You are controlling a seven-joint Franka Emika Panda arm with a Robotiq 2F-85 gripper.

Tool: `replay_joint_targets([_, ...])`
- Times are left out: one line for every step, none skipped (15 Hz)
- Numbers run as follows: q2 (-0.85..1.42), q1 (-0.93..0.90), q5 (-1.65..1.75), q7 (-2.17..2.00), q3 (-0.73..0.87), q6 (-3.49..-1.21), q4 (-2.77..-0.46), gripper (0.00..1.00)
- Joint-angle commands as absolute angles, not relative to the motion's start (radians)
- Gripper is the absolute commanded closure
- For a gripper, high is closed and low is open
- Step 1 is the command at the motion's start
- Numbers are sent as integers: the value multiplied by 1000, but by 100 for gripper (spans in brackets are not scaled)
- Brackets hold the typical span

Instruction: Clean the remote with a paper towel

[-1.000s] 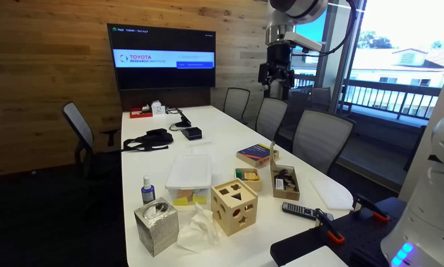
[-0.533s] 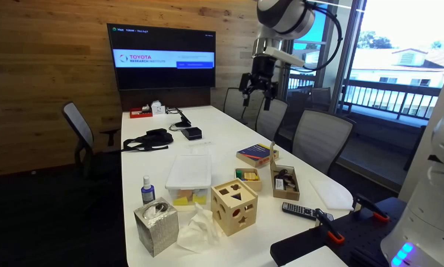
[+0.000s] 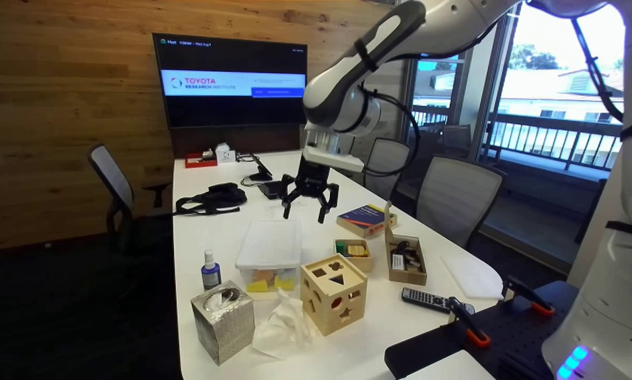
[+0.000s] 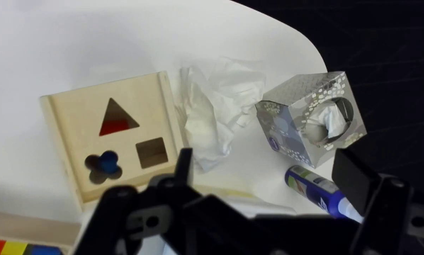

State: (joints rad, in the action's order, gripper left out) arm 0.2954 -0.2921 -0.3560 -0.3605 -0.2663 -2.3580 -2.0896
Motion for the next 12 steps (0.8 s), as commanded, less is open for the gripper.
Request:
replay_joint_targets([514,-327,-352,-444,-251,-2331,-1904,0])
replay_joint_targets([562,-333,-354,-453,-245,-2325,-1863,0])
replay_joint_targets([609,-333,-361,-454,-243,-2316,-1821,0])
replay_joint_targets([649,-331,-367,-448,-241,-2308,-1783,0])
replay_joint_targets([689,-332,-368,-452,-237,-2298,-1745,0])
replay_joint_targets([722,-335,-366,-463,-230,-2290,-1710,0])
replay_joint_targets([755,-334,-368,-464,-227,-2281,-1676,0])
replay_joint_targets([786,-331,-372,-466,-226,-2268,-1641,0])
replay_joint_targets([812,-331,-375,-477,-224,-2254,-1610,0])
replay_joint_targets([840,-330,-380,-483,-227,-2236,-1578,0])
replay_joint_targets([865,-327,-387,-480,-233,-2218,-1547,0])
replay_joint_targets([886,-329,-393,-494,-234,-2201,-1519,0])
